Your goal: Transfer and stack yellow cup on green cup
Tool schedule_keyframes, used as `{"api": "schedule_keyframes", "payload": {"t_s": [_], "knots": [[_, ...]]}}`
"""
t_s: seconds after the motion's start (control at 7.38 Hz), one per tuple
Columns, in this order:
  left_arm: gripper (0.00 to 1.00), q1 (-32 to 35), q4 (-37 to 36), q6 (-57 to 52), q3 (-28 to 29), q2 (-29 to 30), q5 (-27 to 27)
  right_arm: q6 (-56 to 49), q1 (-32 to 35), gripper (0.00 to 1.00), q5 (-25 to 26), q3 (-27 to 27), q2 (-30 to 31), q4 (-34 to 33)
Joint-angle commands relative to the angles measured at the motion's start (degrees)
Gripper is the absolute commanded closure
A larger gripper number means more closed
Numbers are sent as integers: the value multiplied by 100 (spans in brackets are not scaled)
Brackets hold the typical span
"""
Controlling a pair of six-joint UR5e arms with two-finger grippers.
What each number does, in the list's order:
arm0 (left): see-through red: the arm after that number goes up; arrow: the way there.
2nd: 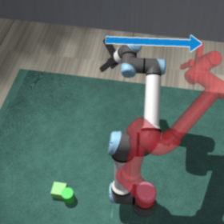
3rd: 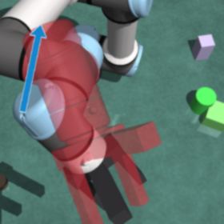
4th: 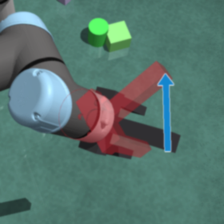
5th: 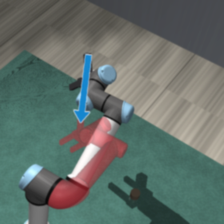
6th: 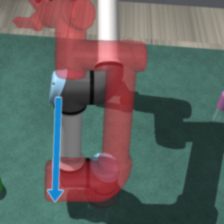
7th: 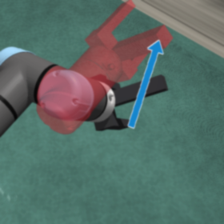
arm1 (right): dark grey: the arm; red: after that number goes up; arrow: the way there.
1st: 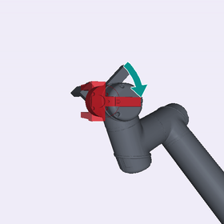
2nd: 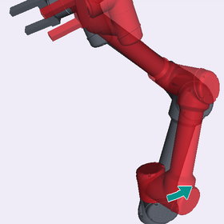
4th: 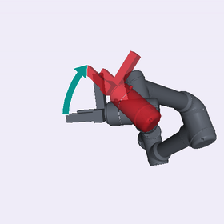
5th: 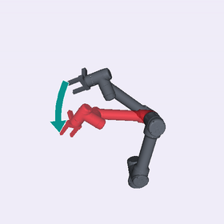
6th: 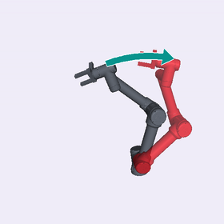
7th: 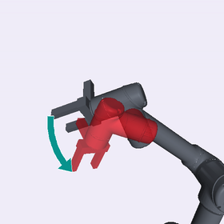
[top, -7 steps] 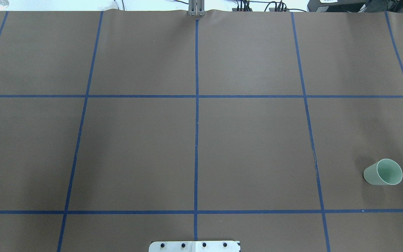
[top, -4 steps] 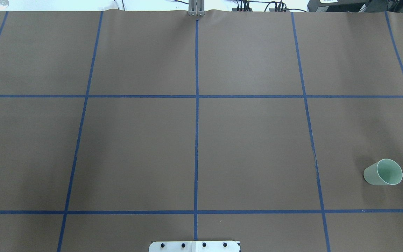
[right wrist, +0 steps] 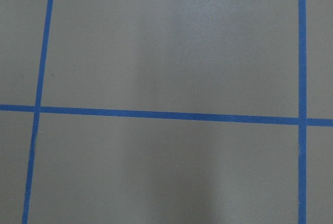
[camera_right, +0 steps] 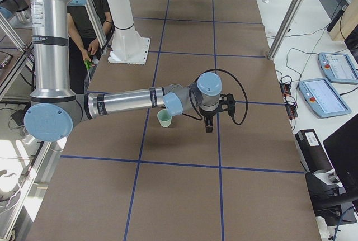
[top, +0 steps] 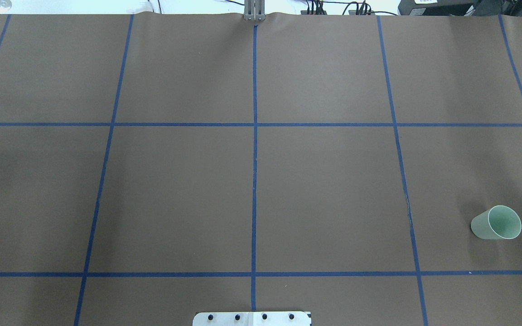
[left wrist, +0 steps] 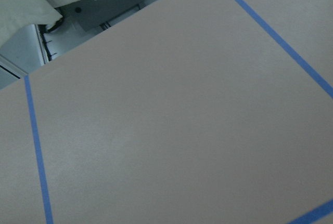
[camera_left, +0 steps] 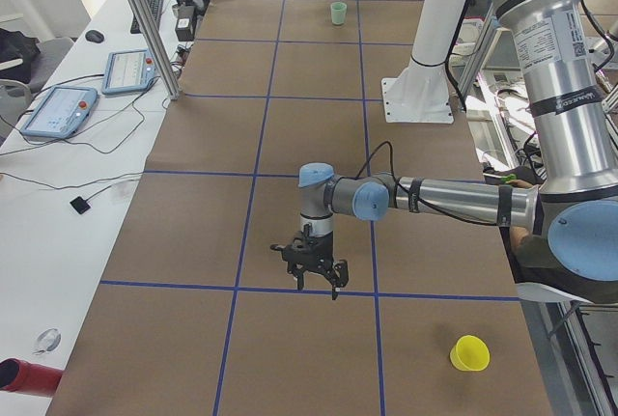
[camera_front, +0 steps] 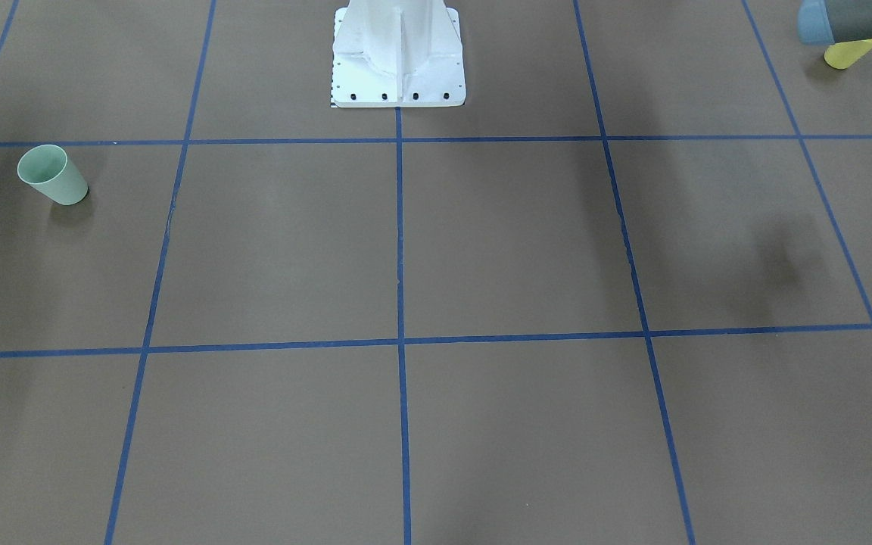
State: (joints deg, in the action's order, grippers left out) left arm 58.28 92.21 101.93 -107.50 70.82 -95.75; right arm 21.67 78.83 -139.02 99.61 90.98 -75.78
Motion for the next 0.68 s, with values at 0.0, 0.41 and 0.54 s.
{"api": "schedule_keyframes", "payload": {"t_s": [0.0, 0.41, 0.54], "knots": [[0, -780, -899, 1909, -16, -358, 635, 4, -174, 0, 6, -134, -62, 1], [1, -2079, -2406, 4397, -60, -358, 541, 4, -289, 0, 6, -284, -72, 10], [1, -2632, -2732, 5032, -69, -350, 236, -5, -298, 0, -46, -302, -72, 10]]}}
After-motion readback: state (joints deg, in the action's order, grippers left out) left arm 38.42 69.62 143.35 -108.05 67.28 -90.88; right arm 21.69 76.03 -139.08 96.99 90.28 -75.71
